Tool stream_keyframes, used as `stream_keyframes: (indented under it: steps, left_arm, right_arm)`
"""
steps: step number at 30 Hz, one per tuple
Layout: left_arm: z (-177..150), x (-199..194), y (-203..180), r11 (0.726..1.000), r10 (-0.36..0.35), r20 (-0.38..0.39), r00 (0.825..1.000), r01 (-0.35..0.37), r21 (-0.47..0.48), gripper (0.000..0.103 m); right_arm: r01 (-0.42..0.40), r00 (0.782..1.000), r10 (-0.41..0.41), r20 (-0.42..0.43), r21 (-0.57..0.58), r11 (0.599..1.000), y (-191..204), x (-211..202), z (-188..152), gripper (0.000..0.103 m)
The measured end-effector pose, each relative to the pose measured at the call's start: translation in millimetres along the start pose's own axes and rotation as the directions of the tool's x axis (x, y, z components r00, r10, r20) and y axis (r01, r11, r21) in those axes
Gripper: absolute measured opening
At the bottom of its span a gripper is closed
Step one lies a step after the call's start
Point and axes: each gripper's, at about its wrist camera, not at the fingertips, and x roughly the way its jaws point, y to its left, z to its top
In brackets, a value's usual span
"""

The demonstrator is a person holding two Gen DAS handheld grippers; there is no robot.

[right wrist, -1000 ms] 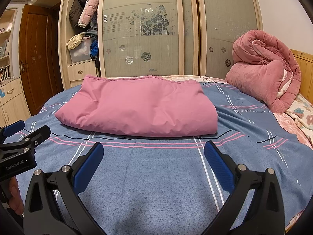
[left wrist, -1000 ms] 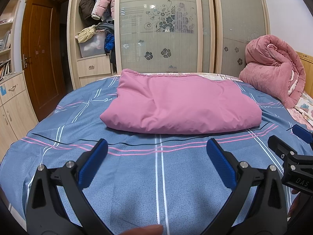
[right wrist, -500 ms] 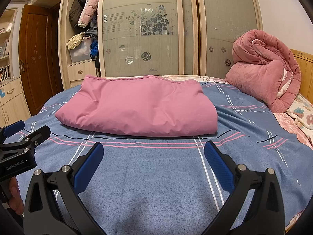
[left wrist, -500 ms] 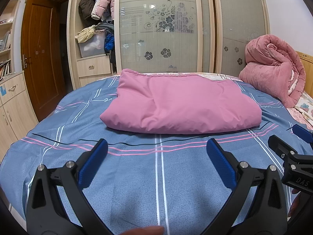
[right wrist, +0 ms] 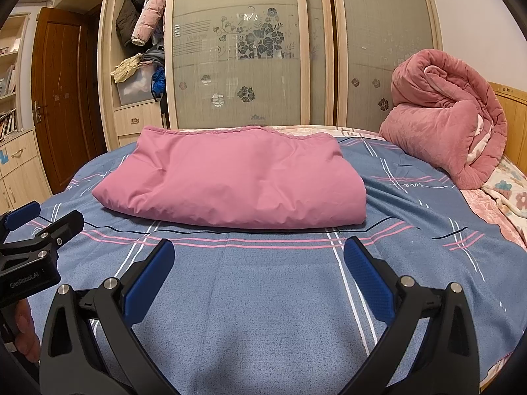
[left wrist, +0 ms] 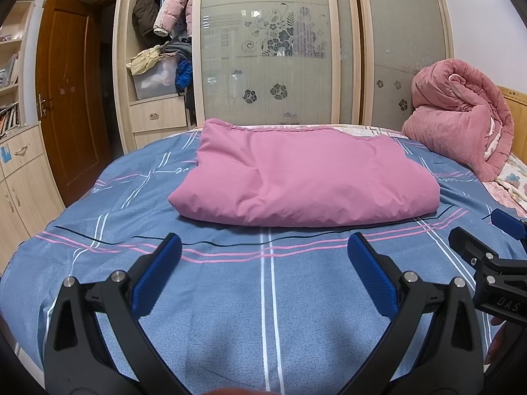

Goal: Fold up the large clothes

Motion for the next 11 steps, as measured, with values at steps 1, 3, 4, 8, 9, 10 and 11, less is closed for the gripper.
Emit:
stream_keyframes:
  steps: [1, 3, 4, 8, 9, 10, 11]
  left_arm:
    - [0.4, 0.4, -0.2, 1.0, 0.0, -0.003, 1.0, 0.0, 0.0, 0.101]
    - [0.8, 1.1, -0.4, 1.0, 0.001, -0.008, 1.0, -0.001, 0.0, 0.101]
    - [0.9, 1.7, -0.2, 1.0, 0.0, -0.013, 1.0, 0.0, -0.001, 0.101]
    - [1.7, 3.2, 0.7, 1.0, -0.001, -0.019, 1.0, 0.001, -0.006, 0.101]
    - [1.9, 3.4, 1.0, 1.0, -0.001, -0.02, 1.0, 0.001, -0.008, 0.101]
    - [1.8, 3.4, 0.9, 1.0, -0.001, -0.02, 1.0, 0.001, -0.008, 0.101]
    - [1.7, 3.5, 1.0, 1.0, -0.002, -0.021, 1.0, 0.002, -0.009, 0.101]
  right_arm:
    - [0.0, 1.0, 0.0, 0.0, -0.001, 1.0, 0.0, 0.1, 0.0, 0.102]
    - [-0.001, 1.0, 0.001, -0.001, 0.0, 1.0, 0.0, 0.2, 0.0, 0.102]
    - [-0.001, 1.0, 0.001, -0.001, 0.0, 1.0, -0.1, -0.2, 0.1, 0.102]
    - [-0.001, 1.0, 0.001, -0.001, 0.001, 1.0, 0.0, 0.0, 0.0, 0.102]
    - [-0.001, 1.0, 0.001, 0.0, 0.0, 1.0, 0.1, 0.0, 0.0, 0.102]
    - [0.0, 1.0, 0.0, 0.0, -0.001, 1.0, 0.1, 0.1, 0.1, 0.102]
    - [0.0, 1.0, 0.0, 0.001, 0.0, 1.0, 0.0, 0.0, 0.1, 0.102]
